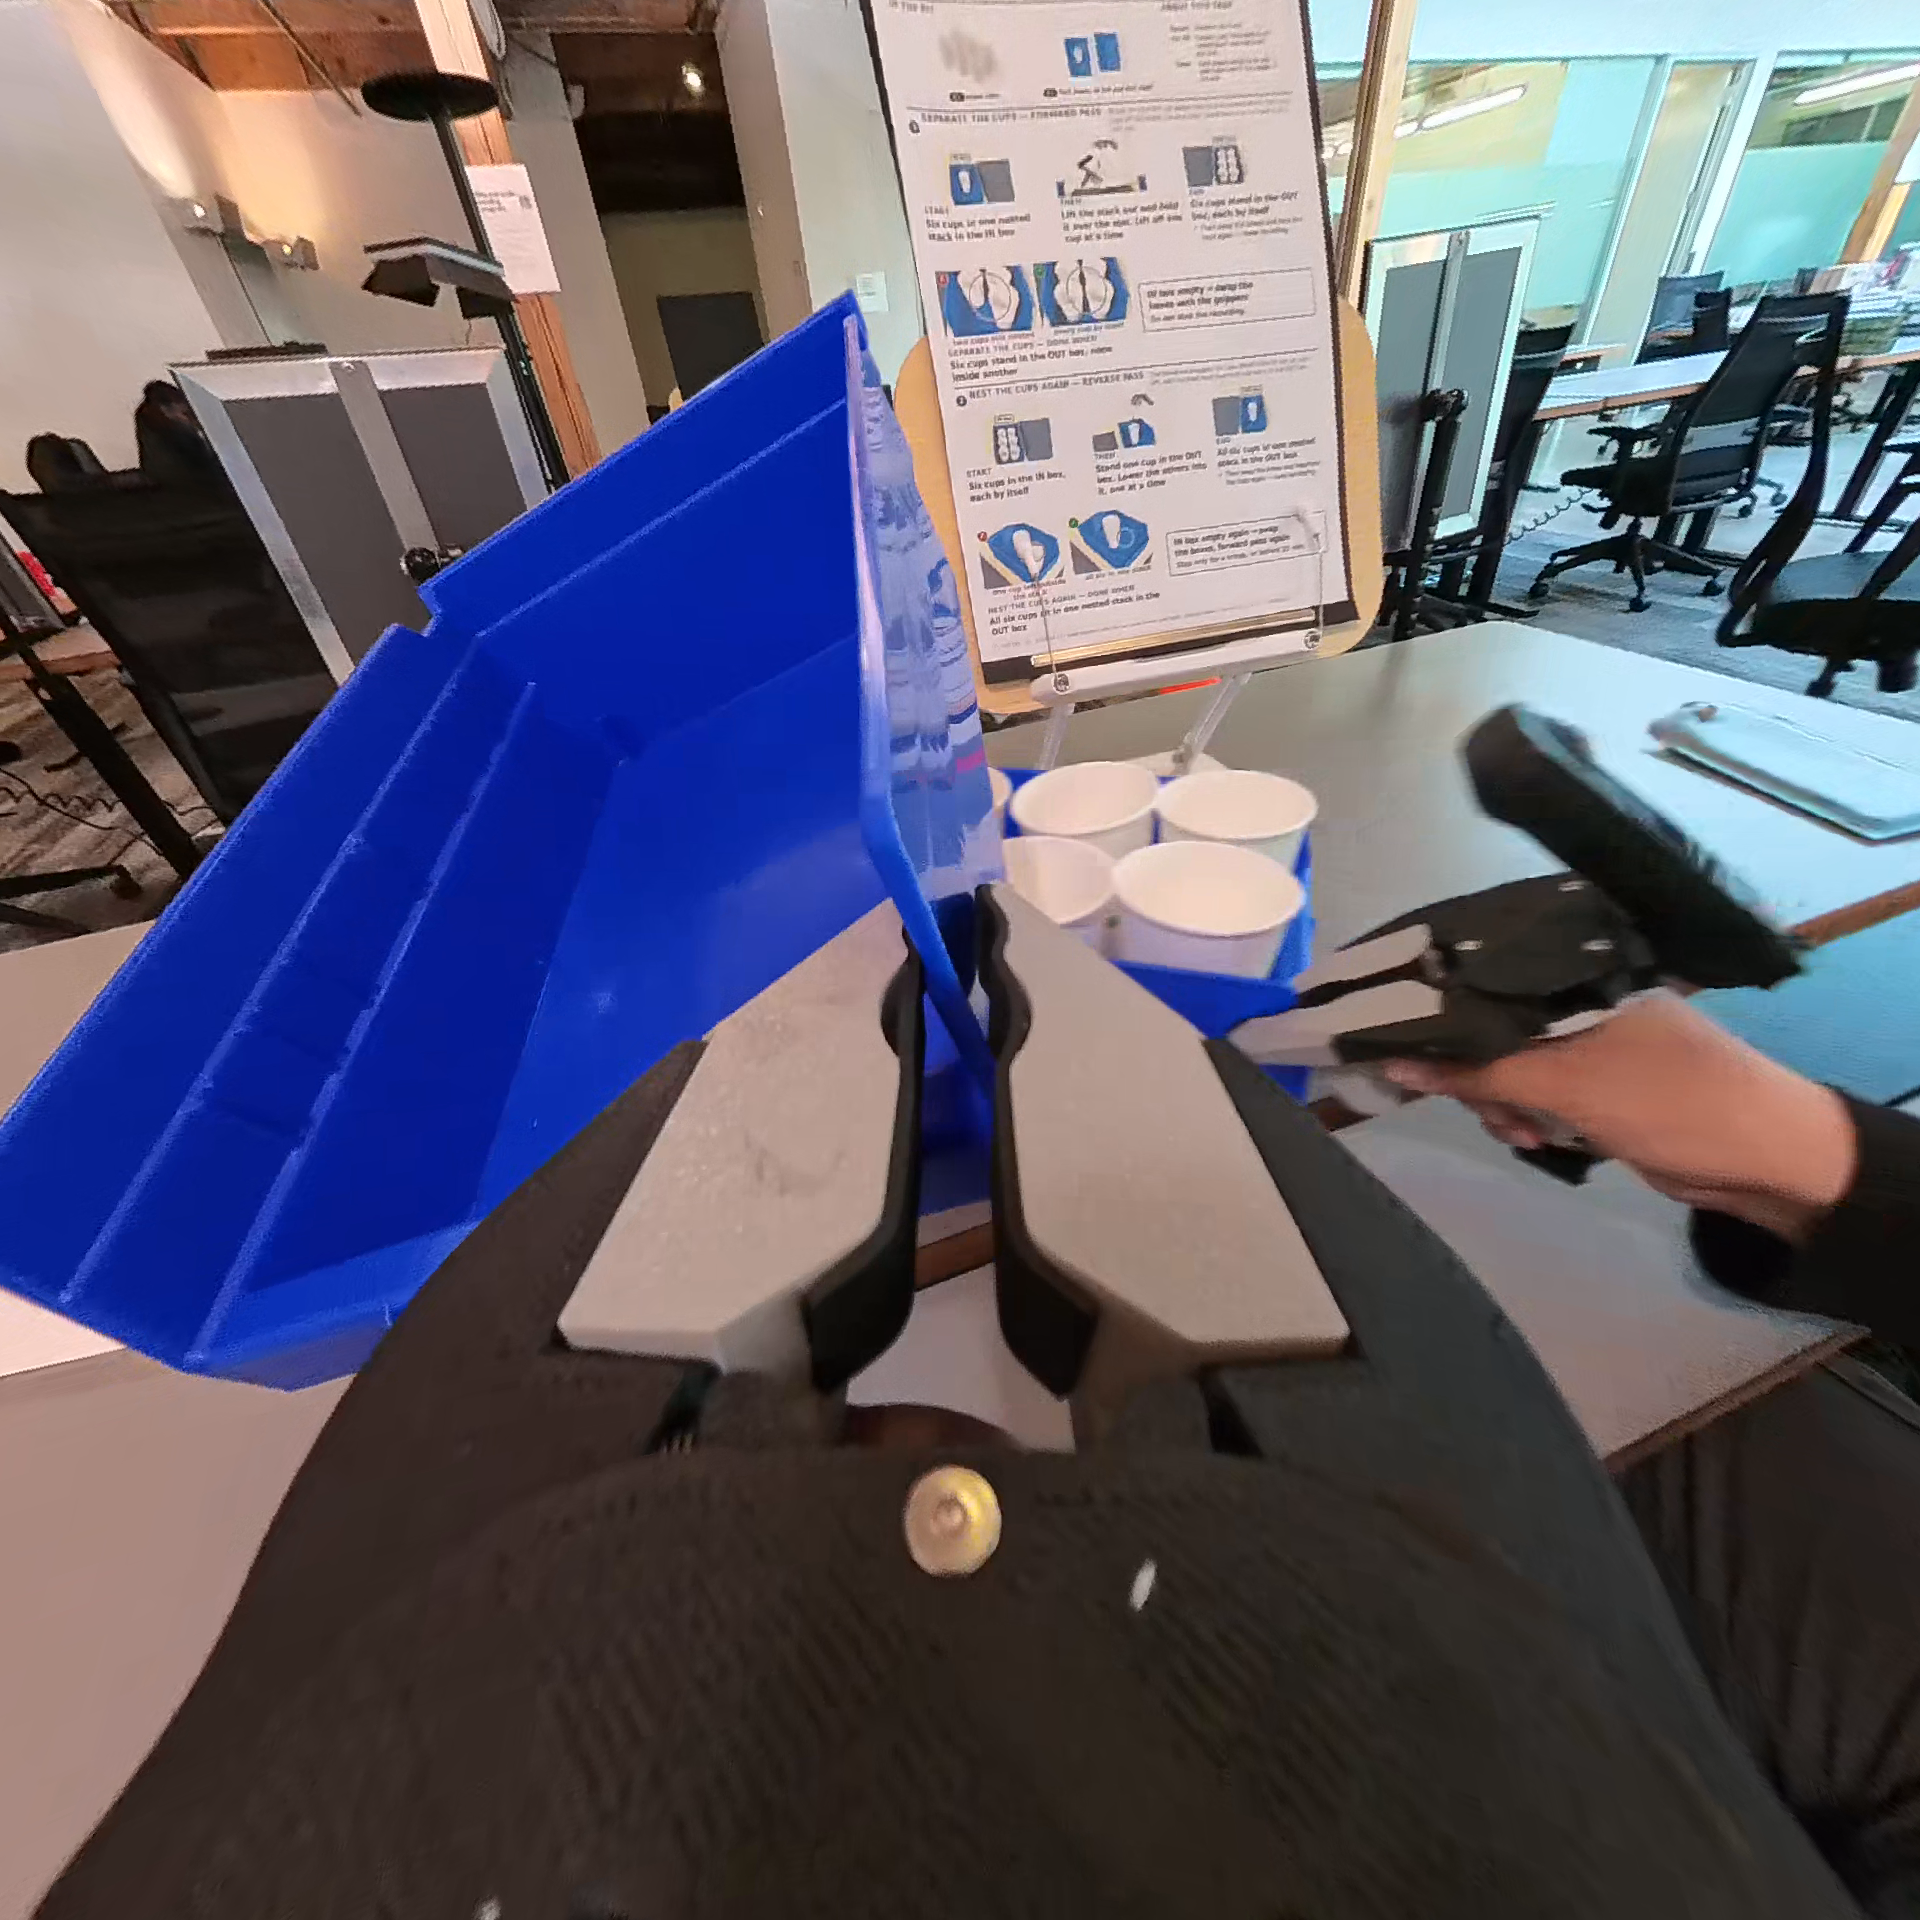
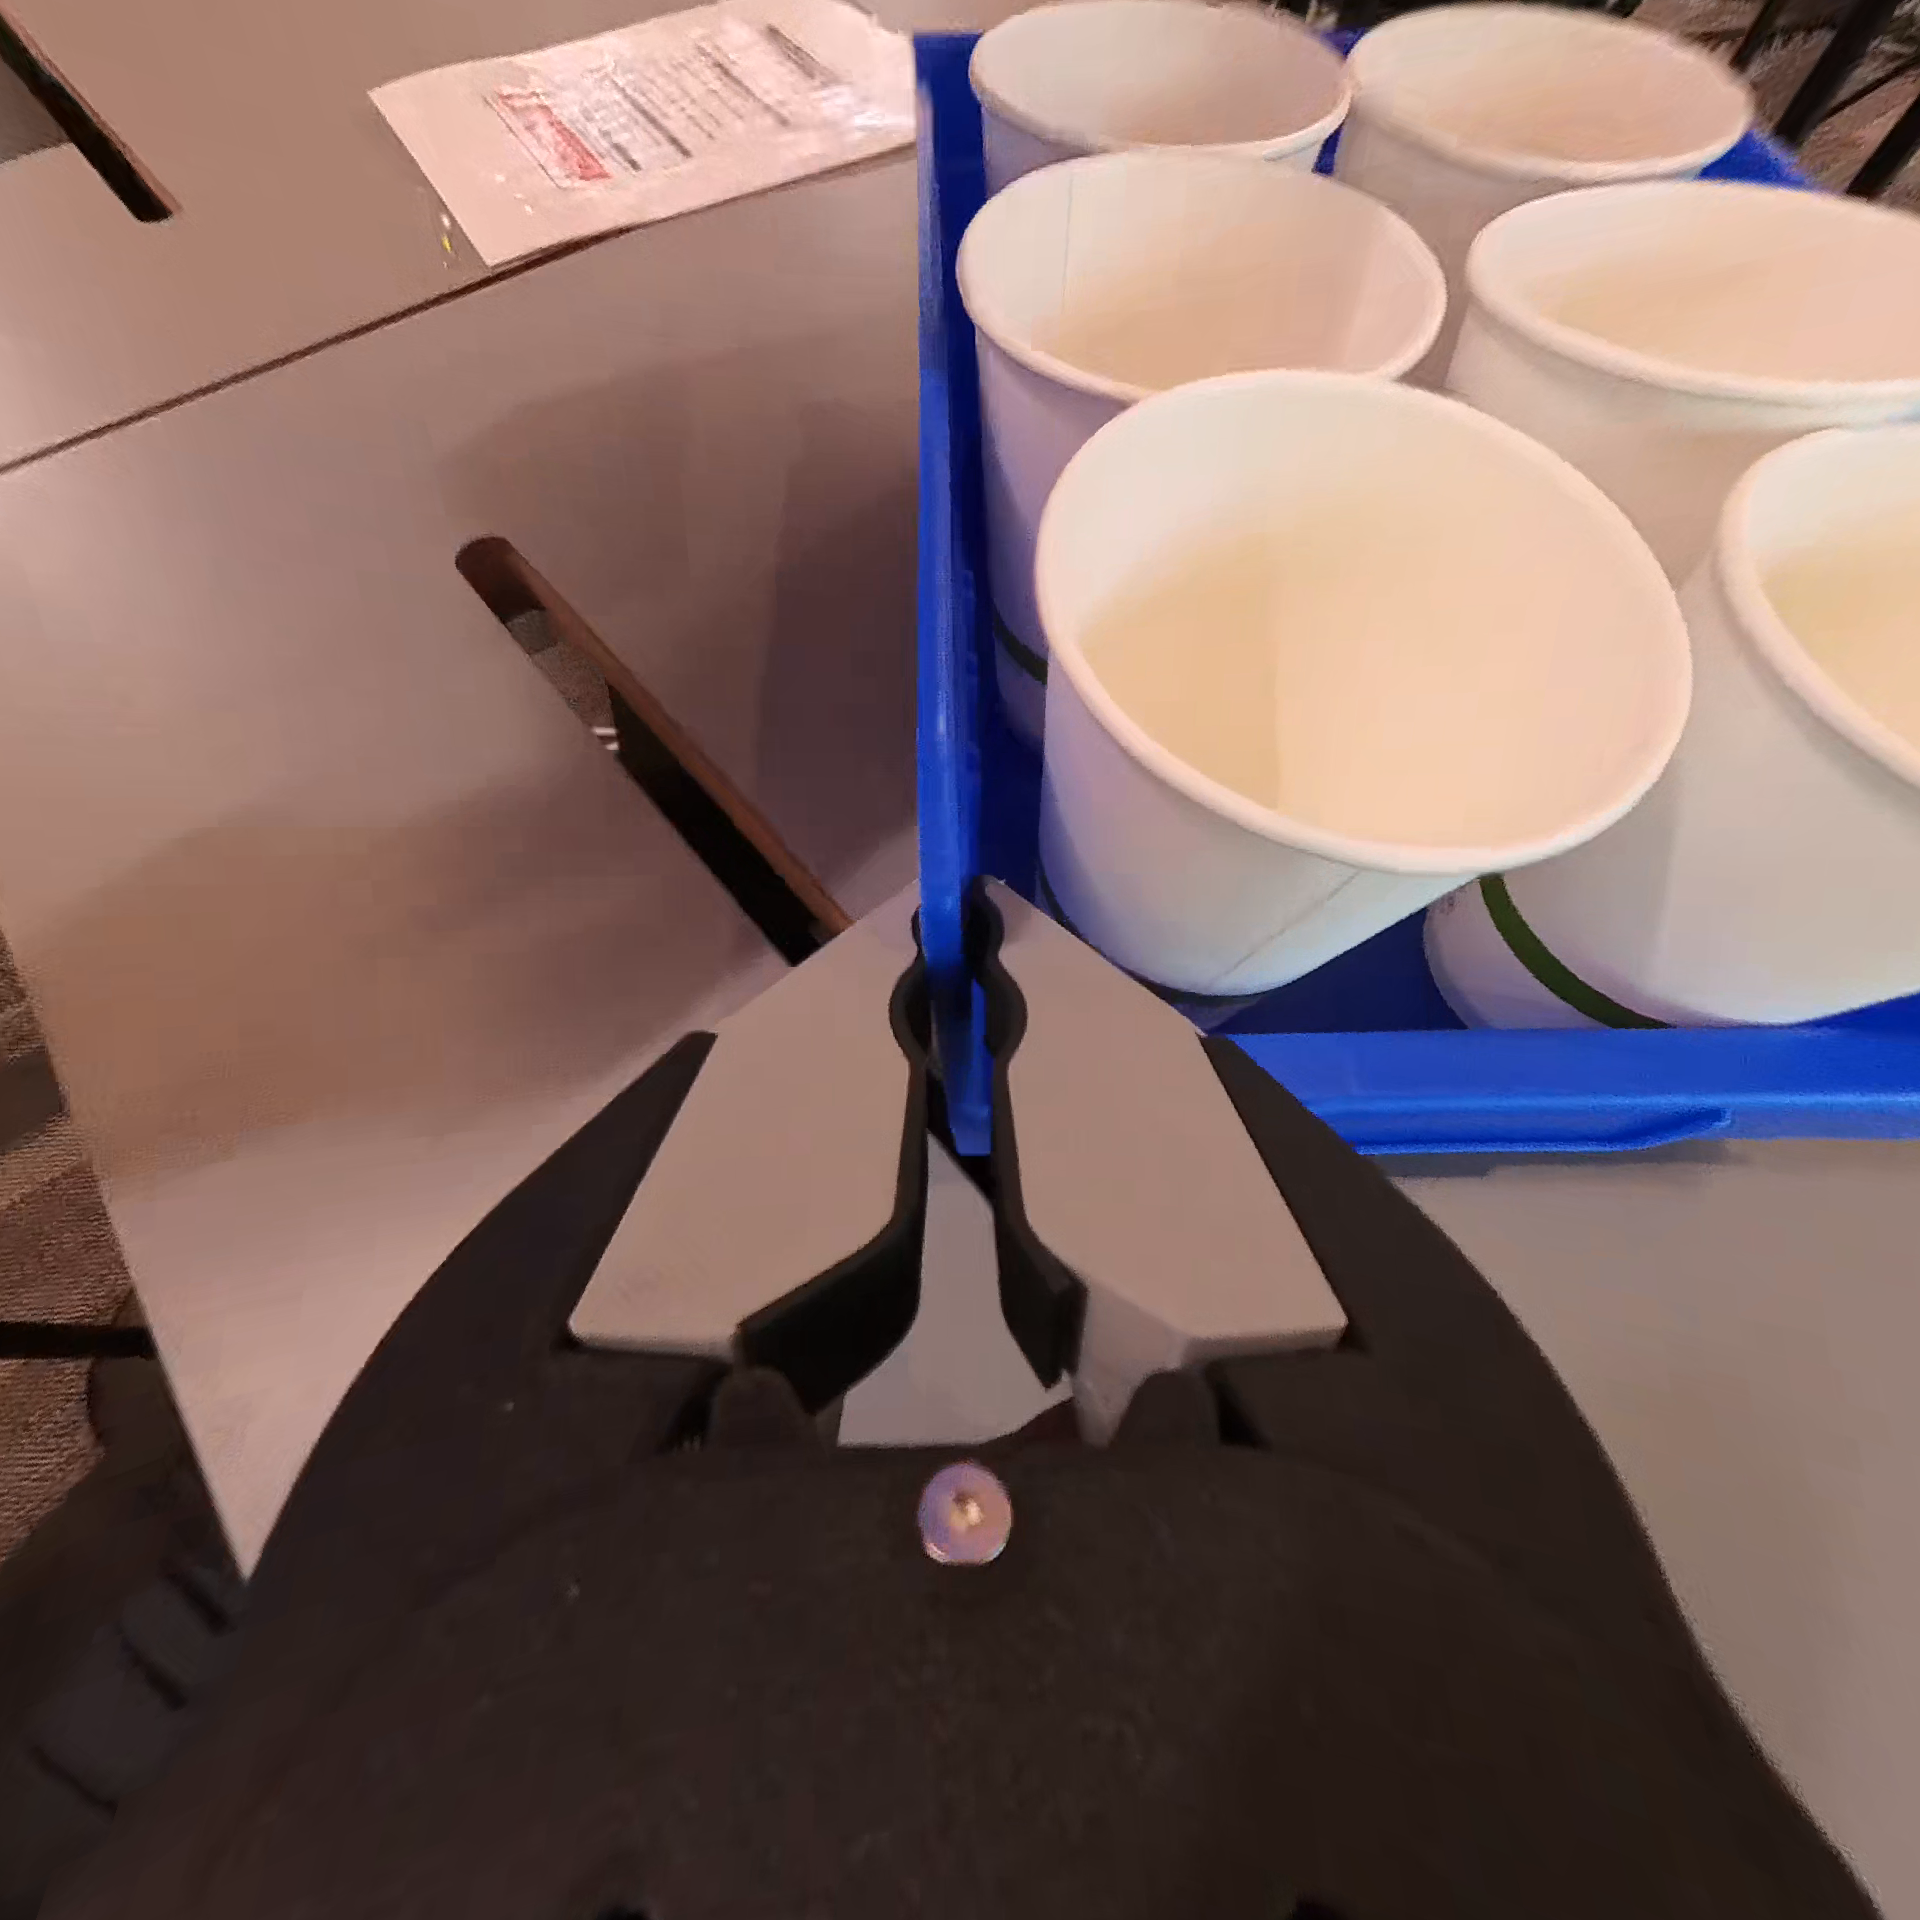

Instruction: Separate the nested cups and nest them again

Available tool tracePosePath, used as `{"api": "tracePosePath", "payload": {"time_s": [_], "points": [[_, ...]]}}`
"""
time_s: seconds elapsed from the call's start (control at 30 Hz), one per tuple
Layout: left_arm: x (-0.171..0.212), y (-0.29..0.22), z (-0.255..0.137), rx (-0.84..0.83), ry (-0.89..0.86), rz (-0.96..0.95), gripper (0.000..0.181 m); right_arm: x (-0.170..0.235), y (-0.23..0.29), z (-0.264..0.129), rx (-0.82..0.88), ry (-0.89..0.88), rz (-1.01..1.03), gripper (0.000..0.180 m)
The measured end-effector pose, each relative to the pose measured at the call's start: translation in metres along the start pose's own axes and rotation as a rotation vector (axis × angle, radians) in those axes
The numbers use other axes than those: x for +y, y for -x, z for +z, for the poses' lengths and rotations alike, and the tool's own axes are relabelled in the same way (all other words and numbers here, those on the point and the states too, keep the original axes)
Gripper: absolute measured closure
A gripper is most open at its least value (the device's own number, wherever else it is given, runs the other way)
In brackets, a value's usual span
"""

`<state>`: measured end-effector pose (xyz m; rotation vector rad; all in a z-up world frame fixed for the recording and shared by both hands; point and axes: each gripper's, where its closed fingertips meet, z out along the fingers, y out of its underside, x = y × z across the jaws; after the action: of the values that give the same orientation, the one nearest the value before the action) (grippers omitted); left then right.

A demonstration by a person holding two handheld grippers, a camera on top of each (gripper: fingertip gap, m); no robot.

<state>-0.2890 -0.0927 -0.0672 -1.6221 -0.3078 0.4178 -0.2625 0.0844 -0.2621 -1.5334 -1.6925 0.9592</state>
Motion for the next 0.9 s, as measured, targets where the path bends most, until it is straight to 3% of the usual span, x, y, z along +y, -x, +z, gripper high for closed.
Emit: {"api": "tracePosePath", "payload": {"time_s": [0.03,0.1,0.2,0.3,0.43,0.6,0.7,0.9], "points": [[0.001,0.002,-0.001,-0.007,0.001,-0.001,0.177,-0.006,0.008,0.016,-0.013,0.016,-0.006,0.176],[0.006,0.007,-0.004,-0.024,0.01,0.0,0.177,-0.021,0.024,0.033,-0.041,-0.003,-0.028,0.168],[0.014,0.016,-0.017,-0.043,0.024,0.007,0.176,-0.036,0.043,0.022,-0.094,-0.065,-0.118,0.162],[0.022,0.028,-0.032,-0.067,0.036,0.016,0.176,-0.035,0.041,-0.013,-0.141,-0.126,-0.251,0.178],[0.032,0.043,-0.047,-0.116,0.05,0.036,0.176,-0.005,0.01,-0.048,-0.229,-0.049,-0.275,0.18],[0.039,0.052,-0.057,-0.146,0.054,0.04,0.176,0.03,-0.027,-0.057,-0.203,0.066,-0.344,0.18],[0.042,0.053,-0.06,-0.136,0.048,0.018,0.176,0.029,-0.017,-0.038,-0.201,0.077,-0.396,0.18],[0.047,0.05,-0.054,-0.124,0.053,-0.028,0.176,-0.007,0.065,0.068,-0.223,0.111,-0.357,0.18]]}}
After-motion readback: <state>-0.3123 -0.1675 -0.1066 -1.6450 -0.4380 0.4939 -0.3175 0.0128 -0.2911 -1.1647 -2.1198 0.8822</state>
